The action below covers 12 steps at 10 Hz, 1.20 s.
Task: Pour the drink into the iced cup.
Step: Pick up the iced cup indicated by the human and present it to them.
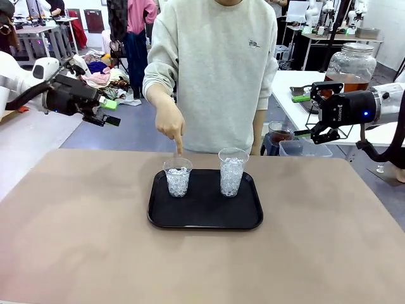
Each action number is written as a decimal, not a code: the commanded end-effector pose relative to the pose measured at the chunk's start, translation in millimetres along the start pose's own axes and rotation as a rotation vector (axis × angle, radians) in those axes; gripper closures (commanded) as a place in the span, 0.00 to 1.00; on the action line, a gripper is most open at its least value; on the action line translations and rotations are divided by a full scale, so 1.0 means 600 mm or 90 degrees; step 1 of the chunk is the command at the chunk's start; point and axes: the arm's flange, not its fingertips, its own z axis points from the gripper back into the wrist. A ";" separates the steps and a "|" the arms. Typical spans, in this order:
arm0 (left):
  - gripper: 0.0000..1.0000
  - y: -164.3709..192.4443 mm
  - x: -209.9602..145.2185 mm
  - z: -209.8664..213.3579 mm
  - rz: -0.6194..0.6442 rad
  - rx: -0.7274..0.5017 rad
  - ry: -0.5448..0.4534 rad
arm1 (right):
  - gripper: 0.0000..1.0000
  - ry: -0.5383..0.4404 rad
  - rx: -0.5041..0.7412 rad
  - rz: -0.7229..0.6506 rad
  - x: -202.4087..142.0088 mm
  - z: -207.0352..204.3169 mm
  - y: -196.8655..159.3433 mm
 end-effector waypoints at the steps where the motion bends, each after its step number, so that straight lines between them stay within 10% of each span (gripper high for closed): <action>1: 0.00 -0.005 0.013 0.005 0.033 0.001 -0.009 | 0.00 0.000 0.001 0.001 -0.001 0.000 0.003; 5: 0.00 0.000 0.003 0.002 0.017 0.001 -0.002 | 0.00 0.000 0.001 0.001 -0.001 0.000 0.003; 12: 0.00 0.064 -0.063 -0.057 -0.396 0.040 -0.075 | 0.00 0.000 0.001 0.001 -0.001 0.000 0.003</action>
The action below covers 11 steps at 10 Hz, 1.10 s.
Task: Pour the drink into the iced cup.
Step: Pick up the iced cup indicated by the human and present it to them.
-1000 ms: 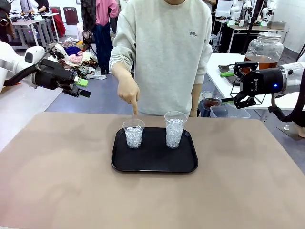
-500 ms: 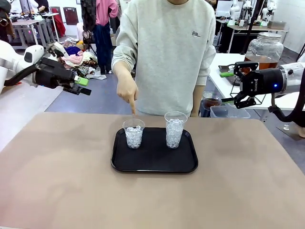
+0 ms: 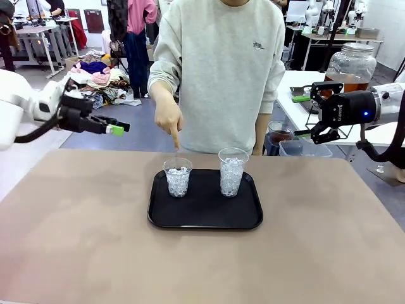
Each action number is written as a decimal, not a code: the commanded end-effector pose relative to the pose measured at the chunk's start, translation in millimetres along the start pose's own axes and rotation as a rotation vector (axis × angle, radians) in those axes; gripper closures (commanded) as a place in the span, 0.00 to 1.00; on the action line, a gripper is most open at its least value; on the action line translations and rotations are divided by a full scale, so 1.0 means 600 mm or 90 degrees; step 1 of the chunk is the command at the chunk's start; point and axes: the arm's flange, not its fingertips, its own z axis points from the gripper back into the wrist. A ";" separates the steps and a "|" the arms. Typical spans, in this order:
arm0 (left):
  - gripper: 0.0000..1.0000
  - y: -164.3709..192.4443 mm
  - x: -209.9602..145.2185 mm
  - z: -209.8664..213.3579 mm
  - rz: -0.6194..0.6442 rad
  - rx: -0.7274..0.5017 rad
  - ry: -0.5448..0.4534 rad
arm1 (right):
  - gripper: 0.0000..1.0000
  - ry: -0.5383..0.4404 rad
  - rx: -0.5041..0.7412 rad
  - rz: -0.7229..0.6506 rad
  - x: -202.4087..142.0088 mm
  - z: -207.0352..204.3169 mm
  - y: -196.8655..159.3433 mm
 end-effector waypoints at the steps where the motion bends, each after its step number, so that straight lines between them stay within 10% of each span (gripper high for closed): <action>1: 0.00 -0.005 -0.029 -0.019 -0.060 0.036 -0.027 | 0.00 0.000 0.001 0.001 -0.001 -0.001 0.003; 11: 0.00 0.003 -0.059 -0.035 -0.123 0.046 -0.011 | 0.00 0.000 0.001 0.001 -0.001 -0.001 0.003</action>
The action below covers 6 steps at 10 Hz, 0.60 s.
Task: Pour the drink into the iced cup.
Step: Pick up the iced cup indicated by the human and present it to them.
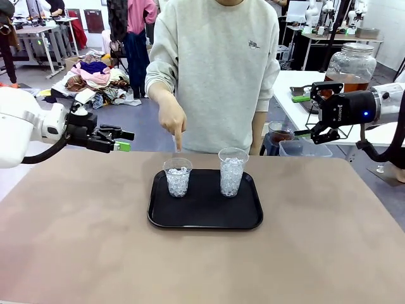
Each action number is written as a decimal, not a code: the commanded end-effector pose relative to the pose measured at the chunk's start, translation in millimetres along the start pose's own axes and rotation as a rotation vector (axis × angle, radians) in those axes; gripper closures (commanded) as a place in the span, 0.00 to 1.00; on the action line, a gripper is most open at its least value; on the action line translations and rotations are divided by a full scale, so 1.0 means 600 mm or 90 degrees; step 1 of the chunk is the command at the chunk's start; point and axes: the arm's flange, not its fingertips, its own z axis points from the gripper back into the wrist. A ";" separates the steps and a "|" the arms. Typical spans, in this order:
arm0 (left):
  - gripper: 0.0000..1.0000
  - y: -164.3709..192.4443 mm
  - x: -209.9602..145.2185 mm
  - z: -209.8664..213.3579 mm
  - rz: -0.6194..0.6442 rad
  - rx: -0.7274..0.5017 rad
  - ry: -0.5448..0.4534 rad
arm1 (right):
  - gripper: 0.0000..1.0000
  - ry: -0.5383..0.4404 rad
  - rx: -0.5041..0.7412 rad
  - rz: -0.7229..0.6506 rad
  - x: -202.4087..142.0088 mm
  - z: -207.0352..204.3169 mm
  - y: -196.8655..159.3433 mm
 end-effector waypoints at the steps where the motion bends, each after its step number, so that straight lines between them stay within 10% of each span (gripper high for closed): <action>1: 0.00 0.001 -0.028 -0.021 -0.103 0.034 0.007 | 0.00 0.000 0.001 0.001 -0.001 0.000 0.003; 6: 0.00 0.019 -0.105 -0.067 -0.196 0.059 -0.017 | 0.00 0.000 0.001 0.001 -0.001 0.000 0.003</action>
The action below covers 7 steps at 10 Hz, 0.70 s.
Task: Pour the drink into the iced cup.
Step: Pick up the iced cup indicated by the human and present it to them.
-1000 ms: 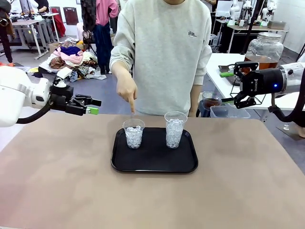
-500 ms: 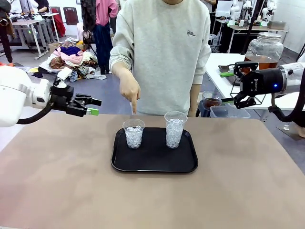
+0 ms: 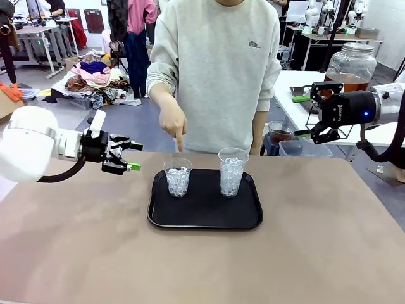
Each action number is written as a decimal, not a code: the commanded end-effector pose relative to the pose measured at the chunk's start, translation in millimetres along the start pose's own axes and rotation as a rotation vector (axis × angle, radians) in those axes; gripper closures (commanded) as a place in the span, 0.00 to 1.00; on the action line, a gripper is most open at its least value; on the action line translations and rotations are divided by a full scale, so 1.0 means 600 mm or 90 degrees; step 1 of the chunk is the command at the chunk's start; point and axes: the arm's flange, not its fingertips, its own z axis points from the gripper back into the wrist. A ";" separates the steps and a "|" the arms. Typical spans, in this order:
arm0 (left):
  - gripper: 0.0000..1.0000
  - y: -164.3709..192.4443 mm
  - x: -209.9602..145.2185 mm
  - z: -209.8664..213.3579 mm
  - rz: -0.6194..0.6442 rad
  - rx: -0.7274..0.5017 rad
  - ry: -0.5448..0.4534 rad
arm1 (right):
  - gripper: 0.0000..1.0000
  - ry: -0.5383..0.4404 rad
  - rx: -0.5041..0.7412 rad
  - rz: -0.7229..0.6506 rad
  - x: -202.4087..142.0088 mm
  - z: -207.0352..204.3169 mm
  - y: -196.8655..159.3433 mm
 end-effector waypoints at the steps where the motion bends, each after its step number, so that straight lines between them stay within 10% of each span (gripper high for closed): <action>1: 0.00 -0.017 -0.040 -0.019 0.008 0.018 -0.053 | 0.00 0.000 0.001 0.001 -0.001 -0.001 0.003; 7: 0.00 -0.022 -0.058 -0.038 0.068 -0.010 -0.052 | 0.00 0.000 0.001 0.001 -0.001 -0.001 0.003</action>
